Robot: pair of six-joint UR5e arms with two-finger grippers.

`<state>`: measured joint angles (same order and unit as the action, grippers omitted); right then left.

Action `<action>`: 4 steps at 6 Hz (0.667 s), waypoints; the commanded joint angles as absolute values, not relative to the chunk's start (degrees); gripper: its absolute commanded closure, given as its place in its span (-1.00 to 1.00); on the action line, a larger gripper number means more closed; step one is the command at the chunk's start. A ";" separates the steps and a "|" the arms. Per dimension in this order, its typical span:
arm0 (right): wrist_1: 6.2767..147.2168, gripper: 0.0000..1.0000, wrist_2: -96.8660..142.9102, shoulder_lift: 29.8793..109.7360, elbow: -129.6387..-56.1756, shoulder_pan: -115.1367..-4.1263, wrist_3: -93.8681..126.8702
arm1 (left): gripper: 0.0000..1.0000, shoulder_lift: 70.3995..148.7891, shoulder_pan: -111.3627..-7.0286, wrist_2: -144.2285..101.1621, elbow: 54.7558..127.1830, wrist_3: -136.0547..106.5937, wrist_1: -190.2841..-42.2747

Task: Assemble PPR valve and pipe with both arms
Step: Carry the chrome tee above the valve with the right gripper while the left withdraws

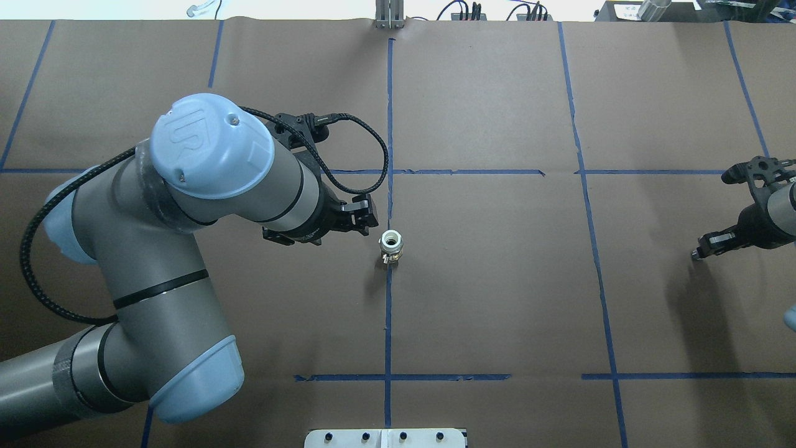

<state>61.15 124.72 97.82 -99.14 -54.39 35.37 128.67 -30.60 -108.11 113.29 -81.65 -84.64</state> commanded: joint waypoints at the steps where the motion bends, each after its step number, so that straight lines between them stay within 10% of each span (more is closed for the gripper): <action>1: 62.04 1.00 125.16 95.04 -105.24 -54.14 44.91 | -0.54 128.67 -31.28 -108.19 113.55 -81.65 -84.64; 4: 66.15 1.00 122.19 74.95 -107.14 -43.20 75.85 | -0.54 121.76 -32.43 -108.28 120.20 -78.25 -84.73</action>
